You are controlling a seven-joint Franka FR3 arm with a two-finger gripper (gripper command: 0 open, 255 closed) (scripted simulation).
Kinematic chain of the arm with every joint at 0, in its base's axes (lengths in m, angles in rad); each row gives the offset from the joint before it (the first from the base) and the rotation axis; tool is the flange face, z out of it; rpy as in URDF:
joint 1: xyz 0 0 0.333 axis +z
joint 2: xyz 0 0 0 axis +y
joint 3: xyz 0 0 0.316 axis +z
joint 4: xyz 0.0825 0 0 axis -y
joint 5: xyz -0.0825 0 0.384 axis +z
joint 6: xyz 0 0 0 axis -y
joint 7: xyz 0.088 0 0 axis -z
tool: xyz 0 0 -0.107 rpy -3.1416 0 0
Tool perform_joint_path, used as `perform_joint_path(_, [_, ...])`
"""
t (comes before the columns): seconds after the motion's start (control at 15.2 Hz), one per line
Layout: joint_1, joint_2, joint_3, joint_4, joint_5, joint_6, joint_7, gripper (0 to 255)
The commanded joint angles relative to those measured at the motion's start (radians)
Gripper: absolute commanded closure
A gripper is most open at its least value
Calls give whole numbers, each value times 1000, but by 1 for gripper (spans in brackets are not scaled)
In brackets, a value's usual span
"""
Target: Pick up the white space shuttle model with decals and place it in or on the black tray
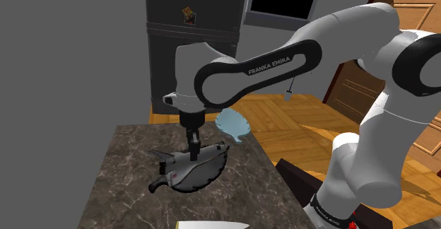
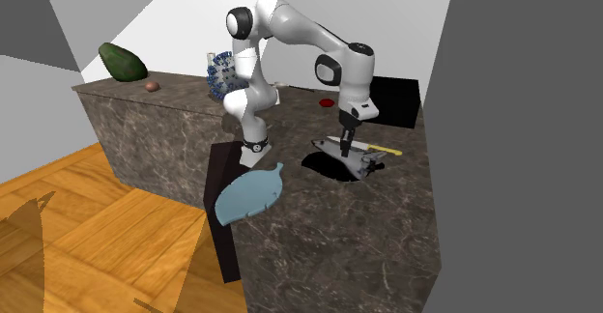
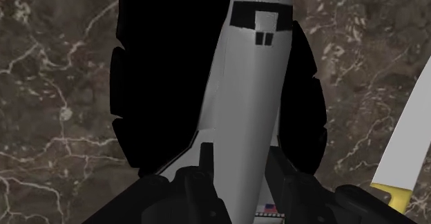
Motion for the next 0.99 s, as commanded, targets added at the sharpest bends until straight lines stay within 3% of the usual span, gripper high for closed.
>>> perform_joint_path(0.0, [0, 10, 0, -16, -1, 26, -2, 255])
perform_joint_path(0.46, [0, 10, 0, -16, -1, 26, -2, 255])
perform_joint_path(0.53, [0, 10, 0, -16, -1, 26, -2, 0])
perform_joint_path(0.86, [0, 10, 0, -16, -1, 26, -2, 0])
perform_joint_path(0.92, [-2, 2, -2, 9, -1, -7, -2, 0])
